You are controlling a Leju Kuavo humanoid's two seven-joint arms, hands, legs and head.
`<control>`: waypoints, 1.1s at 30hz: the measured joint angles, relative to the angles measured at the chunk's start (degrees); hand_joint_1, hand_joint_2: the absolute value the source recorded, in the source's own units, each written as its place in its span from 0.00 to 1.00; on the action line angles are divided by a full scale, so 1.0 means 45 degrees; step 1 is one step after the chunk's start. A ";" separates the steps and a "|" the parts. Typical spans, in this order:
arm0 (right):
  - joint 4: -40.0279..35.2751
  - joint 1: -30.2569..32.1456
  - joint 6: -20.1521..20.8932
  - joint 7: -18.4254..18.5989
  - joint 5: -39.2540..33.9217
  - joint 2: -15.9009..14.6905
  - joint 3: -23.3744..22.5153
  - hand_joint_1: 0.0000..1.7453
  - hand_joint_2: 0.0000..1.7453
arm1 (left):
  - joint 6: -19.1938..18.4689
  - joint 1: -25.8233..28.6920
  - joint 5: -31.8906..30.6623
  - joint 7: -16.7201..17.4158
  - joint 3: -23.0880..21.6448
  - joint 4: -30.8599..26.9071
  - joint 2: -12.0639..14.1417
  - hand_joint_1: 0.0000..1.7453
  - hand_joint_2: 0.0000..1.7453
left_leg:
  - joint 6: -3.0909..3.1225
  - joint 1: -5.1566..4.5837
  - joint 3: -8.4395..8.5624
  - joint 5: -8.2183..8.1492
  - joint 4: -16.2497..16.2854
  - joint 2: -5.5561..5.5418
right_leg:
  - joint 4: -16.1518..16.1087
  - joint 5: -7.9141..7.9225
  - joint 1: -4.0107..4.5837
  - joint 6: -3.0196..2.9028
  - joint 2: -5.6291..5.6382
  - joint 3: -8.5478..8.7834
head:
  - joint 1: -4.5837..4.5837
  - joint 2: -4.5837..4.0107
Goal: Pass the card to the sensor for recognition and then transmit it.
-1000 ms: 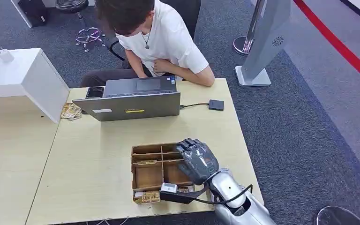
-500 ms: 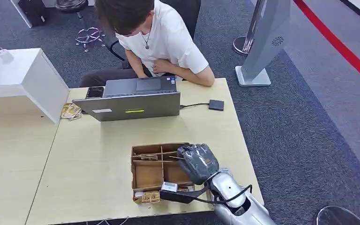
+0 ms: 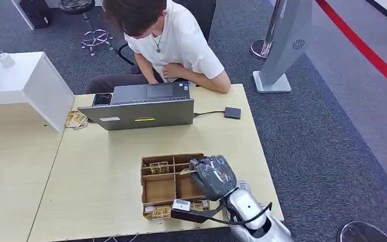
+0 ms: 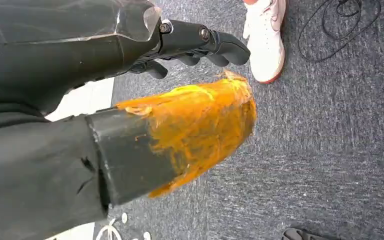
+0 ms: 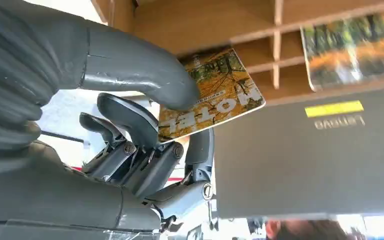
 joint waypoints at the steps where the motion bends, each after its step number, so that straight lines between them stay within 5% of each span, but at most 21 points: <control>1: -0.0167 0.0053 -0.0054 0.0000 0.0014 -0.0020 -0.0010 0.98 1.00 | 0.0005 0.0000 0.0010 0.0000 0.0000 0.0000 0.0000 0.00 0.00 | 0.0000 0.0000 0.0000 0.0000 0.0000 0.0000 | 0.0000 0.0000 0.0000 0.0000 0.0000 0.0000 | 0.0000 0.0000; 14: -0.1988 0.0882 -0.0681 0.0019 0.0403 -0.0384 -0.0326 1.00 1.00 | 0.0131 0.0004 0.0160 0.0044 0.0000 0.0000 -0.0015 0.00 0.00 | 0.0000 0.0000 0.0001 0.0000 0.0001 0.0000 | 0.0000 0.0000 0.0000 0.0000 0.0000 0.0000 | 0.0000 0.0000; 26: -0.3013 0.1397 -0.2318 -0.0306 0.0811 -0.0486 -0.0704 1.00 1.00 | 0.0136 0.0002 0.0078 0.0117 0.0000 0.0000 -0.0019 0.00 0.00 | 0.0000 0.0000 0.0000 0.0000 0.0000 0.0000 | 0.0000 0.0000 0.0000 0.0000 0.0000 0.0001 | 0.0000 0.0000; 33: -0.3391 0.1458 -0.2623 -0.1267 0.1737 0.0243 -0.1545 1.00 1.00 | 0.0136 0.0001 -0.0044 0.0117 0.0000 0.0000 -0.0019 0.00 0.00 | 0.0000 0.0001 0.0001 0.0000 0.0000 0.0000 | 0.0000 0.0000 0.0001 0.0000 0.0000 0.0001 | 0.0000 0.0000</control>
